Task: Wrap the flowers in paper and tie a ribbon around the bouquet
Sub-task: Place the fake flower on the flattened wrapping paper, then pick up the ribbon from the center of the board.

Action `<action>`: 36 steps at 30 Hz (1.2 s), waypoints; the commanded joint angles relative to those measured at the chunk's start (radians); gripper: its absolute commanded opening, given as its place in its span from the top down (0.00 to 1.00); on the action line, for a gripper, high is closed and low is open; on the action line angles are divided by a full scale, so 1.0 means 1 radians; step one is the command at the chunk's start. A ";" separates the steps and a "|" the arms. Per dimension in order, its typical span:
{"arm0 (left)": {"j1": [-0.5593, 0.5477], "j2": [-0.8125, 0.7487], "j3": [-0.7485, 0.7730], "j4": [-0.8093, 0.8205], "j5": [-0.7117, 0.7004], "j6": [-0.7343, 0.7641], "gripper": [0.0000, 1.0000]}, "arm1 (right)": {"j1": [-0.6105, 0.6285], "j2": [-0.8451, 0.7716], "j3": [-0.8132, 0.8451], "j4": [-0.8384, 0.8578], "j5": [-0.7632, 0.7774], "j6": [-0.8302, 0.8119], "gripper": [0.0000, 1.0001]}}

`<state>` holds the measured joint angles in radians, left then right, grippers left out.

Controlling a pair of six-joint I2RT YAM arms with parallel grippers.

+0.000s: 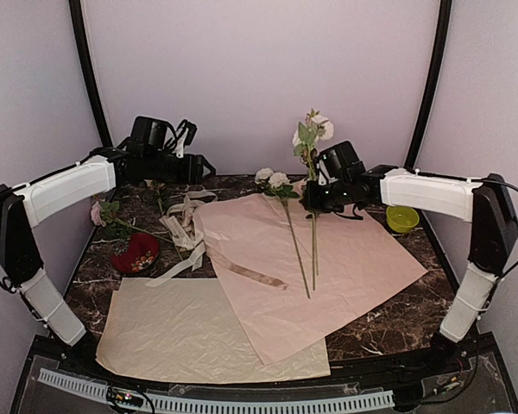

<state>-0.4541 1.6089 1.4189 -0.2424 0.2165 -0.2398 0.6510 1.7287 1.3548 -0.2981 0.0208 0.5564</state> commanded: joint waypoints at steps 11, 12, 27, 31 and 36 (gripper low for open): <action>-0.086 0.296 0.054 -0.309 -0.024 0.248 0.36 | -0.035 0.239 0.170 -0.293 0.103 -0.087 0.58; -0.112 0.286 0.039 -0.305 -0.016 0.301 0.36 | -0.032 0.233 0.161 -0.286 0.095 -0.089 0.57; -0.209 0.362 -0.023 -0.384 -0.033 0.902 0.18 | 0.045 0.183 0.057 -0.226 0.021 -0.095 0.50; -0.209 0.399 -0.021 -0.351 -0.069 0.908 0.18 | 0.050 0.201 0.035 -0.217 0.026 -0.100 0.51; -0.209 0.426 -0.060 -0.351 -0.189 0.931 0.20 | 0.050 0.227 0.008 -0.205 0.049 -0.098 0.50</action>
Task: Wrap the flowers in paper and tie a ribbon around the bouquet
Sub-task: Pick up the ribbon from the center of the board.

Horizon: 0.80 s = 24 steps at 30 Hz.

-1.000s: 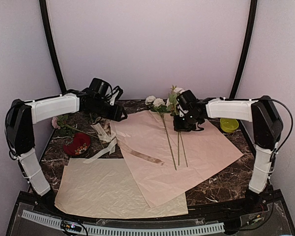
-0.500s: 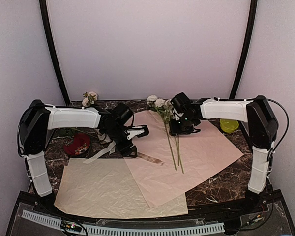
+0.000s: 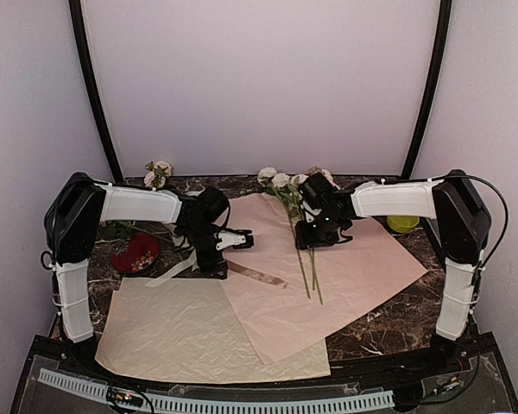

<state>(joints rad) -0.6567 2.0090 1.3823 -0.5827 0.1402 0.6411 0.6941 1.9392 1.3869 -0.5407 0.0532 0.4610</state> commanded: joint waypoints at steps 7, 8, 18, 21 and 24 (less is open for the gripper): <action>-0.006 0.020 -0.026 0.032 -0.119 0.021 0.64 | 0.007 0.047 -0.041 0.045 0.021 0.003 0.50; -0.007 0.020 -0.026 0.033 -0.123 0.020 0.73 | 0.007 0.046 -0.048 0.049 0.018 0.006 0.50; -0.005 -0.033 0.021 -0.028 -0.014 -0.010 0.66 | 0.012 0.033 -0.090 0.067 -0.002 0.015 0.50; -0.006 -0.060 0.016 -0.007 0.016 -0.014 0.65 | 0.023 0.007 -0.074 0.056 0.003 -0.007 0.50; -0.005 -0.074 0.013 0.001 0.022 -0.019 0.65 | 0.032 -0.039 -0.054 0.029 0.012 -0.018 0.50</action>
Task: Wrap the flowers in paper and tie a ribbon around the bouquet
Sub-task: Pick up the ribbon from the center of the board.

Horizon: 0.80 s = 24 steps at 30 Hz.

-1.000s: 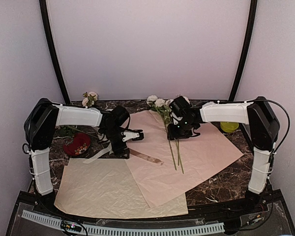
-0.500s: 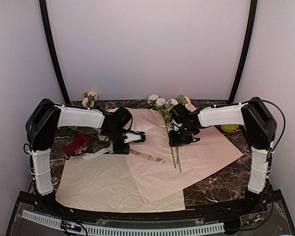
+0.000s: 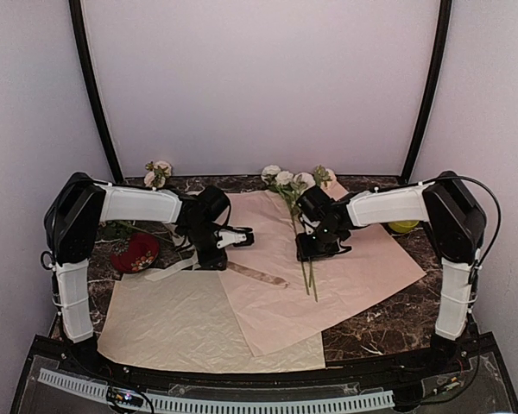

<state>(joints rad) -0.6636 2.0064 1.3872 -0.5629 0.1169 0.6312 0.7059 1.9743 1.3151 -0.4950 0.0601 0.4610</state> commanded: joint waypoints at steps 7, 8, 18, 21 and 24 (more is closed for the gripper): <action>0.002 -0.077 -0.025 -0.011 0.027 -0.002 0.65 | 0.092 -0.160 0.044 -0.116 0.090 -0.059 0.48; 0.002 -0.077 -0.025 -0.011 0.028 -0.002 0.65 | 0.104 -0.161 0.040 -0.112 0.046 -0.070 0.48; 0.002 -0.097 -0.020 -0.012 0.042 -0.004 0.65 | 0.121 -0.047 -0.002 -0.001 -0.313 -0.079 0.47; 0.001 -0.109 -0.025 -0.009 0.047 -0.007 0.65 | 0.123 -0.024 -0.019 0.030 -0.414 -0.076 0.57; 0.001 -0.123 -0.031 -0.001 0.056 -0.008 0.64 | 0.122 -0.022 -0.035 0.035 -0.412 -0.072 0.57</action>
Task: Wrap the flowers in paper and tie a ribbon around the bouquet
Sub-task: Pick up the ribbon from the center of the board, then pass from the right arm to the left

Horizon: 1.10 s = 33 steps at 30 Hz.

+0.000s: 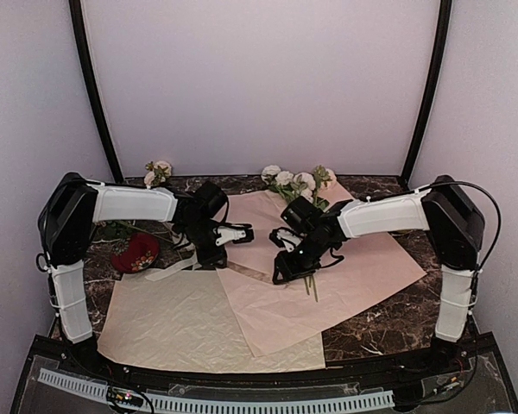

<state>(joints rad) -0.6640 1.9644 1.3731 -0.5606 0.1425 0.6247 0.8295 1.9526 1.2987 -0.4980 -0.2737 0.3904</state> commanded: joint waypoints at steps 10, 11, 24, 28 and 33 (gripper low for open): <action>-0.001 -0.134 -0.015 0.010 0.116 0.000 0.64 | -0.002 -0.031 -0.033 0.072 -0.184 0.017 1.00; -0.003 -0.148 -0.020 0.015 0.137 0.004 0.62 | -0.002 -0.041 -0.030 0.081 -0.207 0.020 1.00; -0.137 -0.310 -0.281 0.426 0.325 0.161 0.25 | 0.005 -0.162 -0.041 0.282 -0.423 0.095 1.00; -0.138 -0.238 -0.186 0.345 0.305 0.178 0.28 | 0.005 -0.157 -0.042 0.271 -0.415 0.082 1.00; -0.138 -0.240 -0.193 0.356 0.259 0.191 0.41 | 0.004 -0.175 -0.045 0.291 -0.431 0.085 1.00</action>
<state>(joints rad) -0.8024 1.7416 1.1545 -0.2073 0.4347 0.7856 0.8314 1.8053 1.2636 -0.2531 -0.6765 0.4728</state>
